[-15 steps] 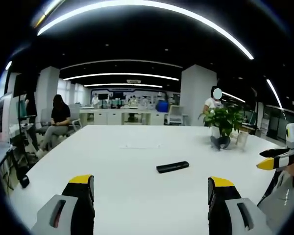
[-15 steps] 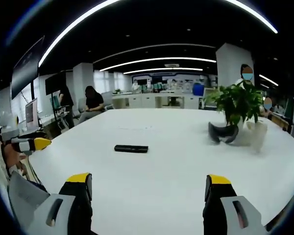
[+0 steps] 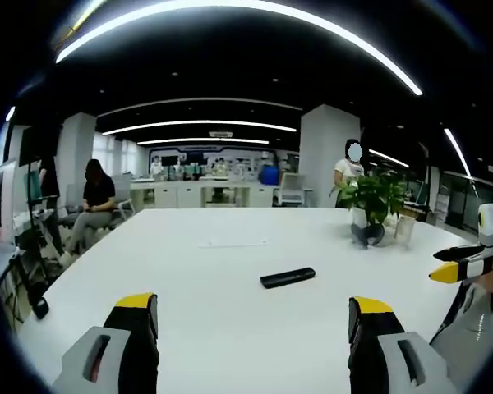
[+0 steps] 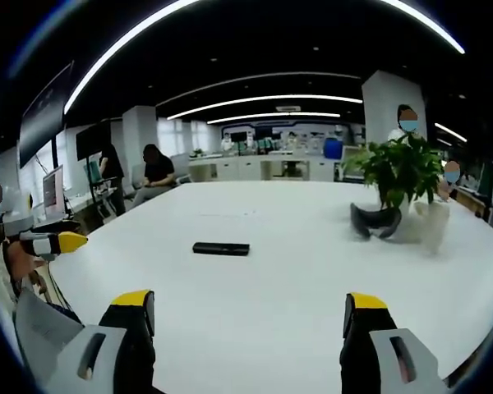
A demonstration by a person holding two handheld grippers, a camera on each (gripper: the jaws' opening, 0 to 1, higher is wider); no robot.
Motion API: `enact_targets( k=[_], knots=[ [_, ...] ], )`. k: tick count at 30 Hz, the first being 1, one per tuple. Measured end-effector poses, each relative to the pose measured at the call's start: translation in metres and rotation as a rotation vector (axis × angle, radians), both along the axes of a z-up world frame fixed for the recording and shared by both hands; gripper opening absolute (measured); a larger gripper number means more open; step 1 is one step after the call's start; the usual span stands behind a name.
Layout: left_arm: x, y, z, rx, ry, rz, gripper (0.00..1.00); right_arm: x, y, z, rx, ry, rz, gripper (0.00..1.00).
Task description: Press the specified remote control buttons in sequence, fully releasing each button before pressing the next.
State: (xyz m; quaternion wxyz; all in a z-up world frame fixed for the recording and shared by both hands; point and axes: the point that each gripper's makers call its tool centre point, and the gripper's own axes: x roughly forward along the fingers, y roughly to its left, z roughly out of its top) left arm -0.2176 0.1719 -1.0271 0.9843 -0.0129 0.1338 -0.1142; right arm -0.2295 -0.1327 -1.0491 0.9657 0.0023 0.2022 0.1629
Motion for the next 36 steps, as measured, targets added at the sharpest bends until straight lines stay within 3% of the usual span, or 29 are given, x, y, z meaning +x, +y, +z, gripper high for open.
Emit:
enact_targets(
  k=[36],
  knots=[
    [0.0023, 0.0006, -0.002, 0.024, 0.012, -0.03, 0.99, -0.0001, -0.0005, -0.0016, -0.001, 0.012, 0.0, 0.93]
  ],
)
